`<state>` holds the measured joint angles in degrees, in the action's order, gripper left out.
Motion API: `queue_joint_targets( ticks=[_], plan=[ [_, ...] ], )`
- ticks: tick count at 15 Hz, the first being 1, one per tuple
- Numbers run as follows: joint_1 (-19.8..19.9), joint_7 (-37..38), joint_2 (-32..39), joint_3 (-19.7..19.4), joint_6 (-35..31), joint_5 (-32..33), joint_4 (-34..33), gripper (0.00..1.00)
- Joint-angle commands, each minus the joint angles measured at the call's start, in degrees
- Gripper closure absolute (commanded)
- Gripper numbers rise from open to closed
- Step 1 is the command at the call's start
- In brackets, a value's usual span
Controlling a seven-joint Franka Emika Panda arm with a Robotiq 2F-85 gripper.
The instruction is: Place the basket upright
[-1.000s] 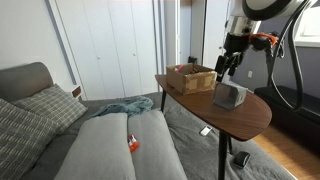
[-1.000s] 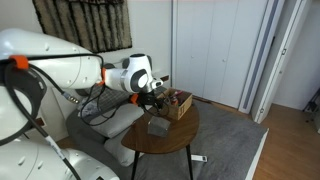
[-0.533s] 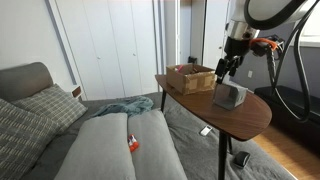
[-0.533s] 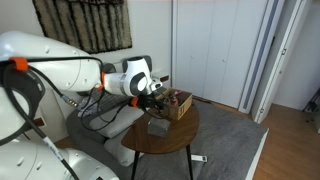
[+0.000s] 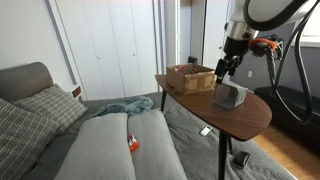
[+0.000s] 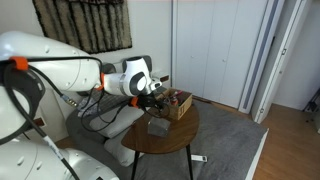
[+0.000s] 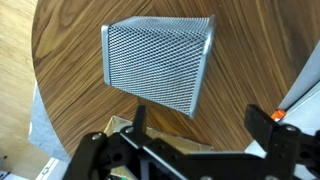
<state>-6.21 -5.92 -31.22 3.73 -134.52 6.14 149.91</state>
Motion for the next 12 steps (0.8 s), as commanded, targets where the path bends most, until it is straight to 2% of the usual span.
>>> queue_joint_targets(
  ticks=[1, 7, 11, 12],
  plan=[
    [1.19, 2.18, -0.44, 2.12, -1.82, 2.75, 0.57, 0.0],
    [4.35, 8.31, 0.45, 6.91, -1.01, 11.39, 1.0, 0.0],
    [5.38, 11.79, 1.76, 8.78, -0.4, 15.34, 1.3, 0.0],
    [5.44, 12.3, 2.26, 8.97, -0.11, 15.81, 1.31, 0.09]
  ],
)
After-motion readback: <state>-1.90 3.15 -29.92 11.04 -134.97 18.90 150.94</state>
